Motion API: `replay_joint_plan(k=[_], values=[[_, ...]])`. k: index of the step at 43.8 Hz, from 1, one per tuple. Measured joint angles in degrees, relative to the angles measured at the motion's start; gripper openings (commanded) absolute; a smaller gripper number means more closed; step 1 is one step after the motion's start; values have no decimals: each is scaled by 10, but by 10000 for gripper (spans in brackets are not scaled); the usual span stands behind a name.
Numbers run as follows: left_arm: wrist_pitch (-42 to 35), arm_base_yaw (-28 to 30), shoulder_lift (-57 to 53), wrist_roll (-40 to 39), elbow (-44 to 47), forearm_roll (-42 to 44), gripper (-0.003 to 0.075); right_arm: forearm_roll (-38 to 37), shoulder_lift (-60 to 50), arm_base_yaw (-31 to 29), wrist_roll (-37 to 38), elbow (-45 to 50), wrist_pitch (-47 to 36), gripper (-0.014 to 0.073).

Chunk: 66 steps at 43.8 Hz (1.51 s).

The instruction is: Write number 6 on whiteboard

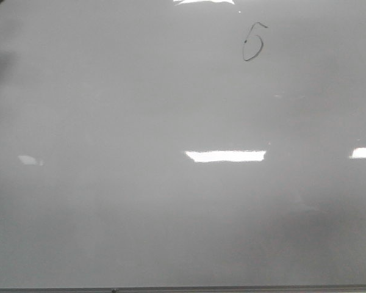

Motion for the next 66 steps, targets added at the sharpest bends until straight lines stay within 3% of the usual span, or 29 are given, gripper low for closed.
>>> replay_joint_plan(k=[8, 18, 28, 36, 47, 54, 66], values=[[-202, 116, -6, -26, 112, -75, 17, 4, 0, 0, -1, 0, -15, 549], [-454, 161, 24, -30, 205, -93, 17, 7, 0, 0, 0, 0, -18, 549], [-582, 162, 87, -30, 220, -93, 27, 7, 0, 0, 0, 0, -18, 549], [-637, 162, 127, -30, 220, -93, 167, 10, 0, 0, 0, 0, -18, 549], [-648, 162, 141, -30, 220, -91, 405, 12, 0, 0, 1, 0, -32, 549], [-596, 162, 123, -30, 206, -78, 410, 12, -1, 0, 2, 0, -43, 549], [-336, 133, -14, -30, 133, -23, 410, 12, -40, 0, 85, 0, -49, 470]])
